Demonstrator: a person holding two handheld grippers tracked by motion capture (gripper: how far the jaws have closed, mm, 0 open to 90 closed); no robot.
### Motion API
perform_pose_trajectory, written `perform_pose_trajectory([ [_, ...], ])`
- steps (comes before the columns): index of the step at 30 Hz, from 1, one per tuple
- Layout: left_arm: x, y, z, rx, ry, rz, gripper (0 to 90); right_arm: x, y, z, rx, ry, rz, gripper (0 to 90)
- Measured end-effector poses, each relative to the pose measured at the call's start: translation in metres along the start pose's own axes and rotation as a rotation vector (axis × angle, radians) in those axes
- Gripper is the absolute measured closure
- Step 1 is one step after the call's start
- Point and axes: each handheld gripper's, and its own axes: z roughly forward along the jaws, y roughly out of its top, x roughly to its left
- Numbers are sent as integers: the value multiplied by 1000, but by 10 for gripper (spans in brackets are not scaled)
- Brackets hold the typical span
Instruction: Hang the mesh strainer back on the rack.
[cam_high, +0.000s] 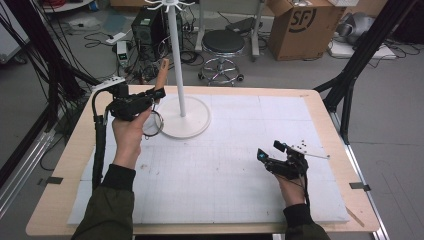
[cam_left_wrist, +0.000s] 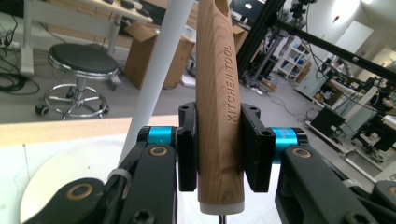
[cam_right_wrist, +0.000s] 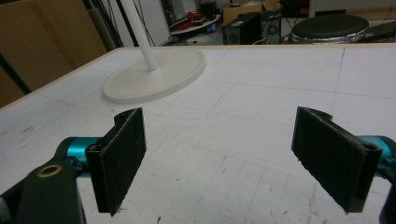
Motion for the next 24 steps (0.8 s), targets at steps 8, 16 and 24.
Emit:
perform_pose_trajectory([
  [8,-5,19,-5,-82,-33,17,706,0,0,0,0,4,-1,169],
  [16,-7,32,-12,-149,-51,16,706,-2,0,0,-5,7,3,169],
  [24,-5,41,-12,-196,-67,9,706,-1,0,2,-2,16,6,169],
])
